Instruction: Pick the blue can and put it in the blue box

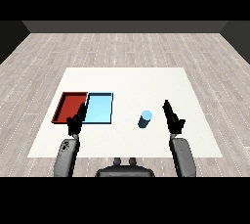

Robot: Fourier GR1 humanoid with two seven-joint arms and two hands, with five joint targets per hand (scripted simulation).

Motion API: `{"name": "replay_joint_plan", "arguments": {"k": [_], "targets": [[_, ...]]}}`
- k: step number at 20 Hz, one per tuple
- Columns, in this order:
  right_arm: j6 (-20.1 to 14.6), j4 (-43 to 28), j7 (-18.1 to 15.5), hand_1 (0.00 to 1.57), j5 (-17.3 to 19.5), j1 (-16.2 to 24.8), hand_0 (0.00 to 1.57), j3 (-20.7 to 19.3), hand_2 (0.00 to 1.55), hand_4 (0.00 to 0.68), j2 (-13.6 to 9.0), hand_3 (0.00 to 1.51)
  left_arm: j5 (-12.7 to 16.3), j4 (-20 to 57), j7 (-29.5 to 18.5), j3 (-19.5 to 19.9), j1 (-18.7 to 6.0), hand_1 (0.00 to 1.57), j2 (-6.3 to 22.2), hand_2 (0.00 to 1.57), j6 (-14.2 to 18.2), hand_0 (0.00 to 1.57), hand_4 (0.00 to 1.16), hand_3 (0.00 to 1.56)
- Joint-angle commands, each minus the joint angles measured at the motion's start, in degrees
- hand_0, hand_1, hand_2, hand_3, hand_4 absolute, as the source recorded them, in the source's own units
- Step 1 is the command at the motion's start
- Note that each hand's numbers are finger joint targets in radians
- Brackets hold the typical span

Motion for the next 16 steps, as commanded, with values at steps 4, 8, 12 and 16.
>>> {"name": "replay_joint_plan", "arguments": {"k": [4,8,12,16], "targets": [[3.84,-0.94,0.86,0.0,-1.31,1.98,0.0,-3.71,0.0,0.0,-2.56,0.0,-0.22,0.03,-1.28,-0.24,0.25,0.0,-0.95,0.0,-1.52,0.0,0.0,0.0],[9.26,-4.71,-8.01,0.0,-10.35,0.13,0.0,-4.32,0.0,0.0,0.18,0.0,6.25,-7.62,-14.79,1.75,-2.18,0.0,-4.47,0.0,-2.51,0.0,0.0,0.0],[14.62,-1.14,-14.24,0.0,-13.6,2.48,0.0,-7.78,0.0,0.0,-2.42,0.0,6.13,-0.72,-24.93,2.12,-1.37,0.0,-5.56,0.0,-3.55,0.0,0.0,0.0],[13.31,0.09,-16.08,0.0,-10.03,3.24,0.0,-5.31,0.0,0.0,0.2,0.0,8.58,-4.24,-27.32,2.43,4.16,0.0,-4.14,0.0,-7.32,0.0,0.0,0.0]]}}
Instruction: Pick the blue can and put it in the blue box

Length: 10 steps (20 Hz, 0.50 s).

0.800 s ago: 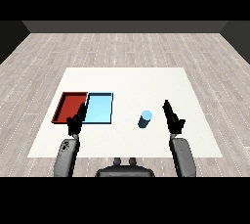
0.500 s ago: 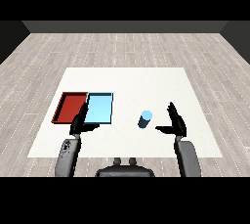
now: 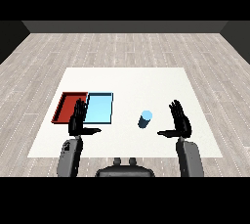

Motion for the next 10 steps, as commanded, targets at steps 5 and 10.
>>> {"name": "replay_joint_plan", "arguments": {"k": [5,10], "targets": [[2.74,-3.72,1.19,0.0,-1.77,2.53,0.0,-1.11,0.0,0.0,-0.3,0.0,2.58,5.06,-4.28,2.29,-4.34,0.0,0.9,0.0,-1.78,0.0,0.0,0.0],[1.35,1.93,-1.08,0.0,0.26,-0.53,0.0,-1.54,0.0,0.0,0.89,0.0,3.46,-1.25,-2.58,1.7,2.57,0.0,2.05,0.0,-3.43,0.0,0.0,0.0]]}}
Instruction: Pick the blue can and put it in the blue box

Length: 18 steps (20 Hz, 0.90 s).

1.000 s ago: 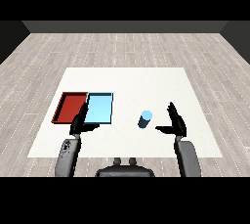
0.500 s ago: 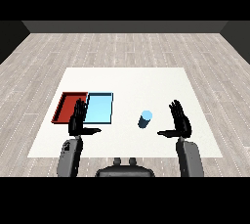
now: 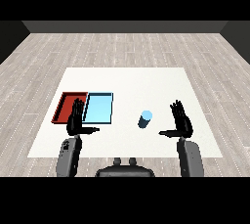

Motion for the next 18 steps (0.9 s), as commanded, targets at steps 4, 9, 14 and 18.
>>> {"name": "replay_joint_plan", "arguments": {"k": [4,9,14,18], "targets": [[0.19,7.45,-0.05,0.0,0.09,-4.48,0.0,0.27,0.0,0.0,1.33,0.0,-0.92,2.63,-5.22,-0.18,3.36,0.0,-0.05,0.0,-0.94,0.0,0.0,0.0],[1.01,13.73,-0.92,0.0,-1.1,-6.54,0.0,-1.9,0.0,0.0,0.58,0.0,0.05,0.16,0.04,-1.04,-0.77,0.0,-0.74,0.0,0.72,0.0,0.0,0.0],[-1.64,4.27,7.84,0.0,-2.85,-4.01,0.0,0.3,0.0,0.0,2.03,0.0,0.95,1.62,-2.15,-0.5,1.05,0.0,-0.32,0.0,-0.54,0.0,0.0,0.0],[-2.57,16.25,-0.73,0.0,0.71,-7.47,0.0,1.39,0.0,0.0,5.04,0.0,1.53,1.06,-0.22,0.98,-1.87,0.0,0.94,0.0,0.17,0.0,0.0,0.0]]}}
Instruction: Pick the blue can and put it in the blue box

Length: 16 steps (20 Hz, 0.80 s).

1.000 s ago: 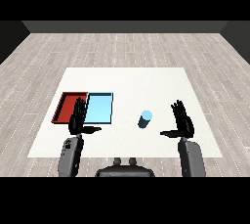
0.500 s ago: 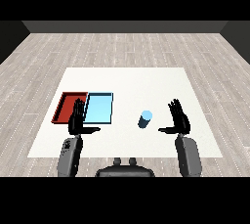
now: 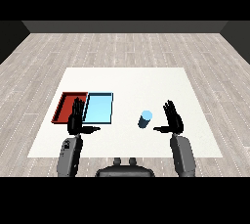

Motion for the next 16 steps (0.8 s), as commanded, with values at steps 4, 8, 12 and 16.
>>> {"name": "replay_joint_plan", "arguments": {"k": [4,8,12,16], "targets": [[-2.12,4.89,0.04,0.0,0.97,-2.75,0.0,0.68,0.0,0.0,0.97,0.0,3.34,1.26,-1.65,2.2,-0.06,0.0,1.32,0.0,-2.74,0.0,0.0,0.0],[-2.82,11.36,-5.13,0.0,2.5,-4.35,0.0,1.27,0.0,0.0,3.12,0.0,-0.56,1.04,-1.95,-2.14,-0.96,0.0,-1.44,0.0,2.01,0.0,0.0,0.0],[-2.87,6.46,-2.13,0.0,1.31,-1.45,0.0,3.03,0.0,0.0,3.67,0.0,2.17,-3.53,0.77,-0.28,3.04,0.0,0.36,0.0,-0.96,0.0,0.0,0.0],[-0.28,9.05,-3.13,0.0,0.75,-0.52,0.0,2.39,0.0,0.0,1.91,0.0,1.88,-3.52,4.19,0.85,-1.61,0.0,0.87,0.0,1.74,0.0,0.0,0.0]]}}
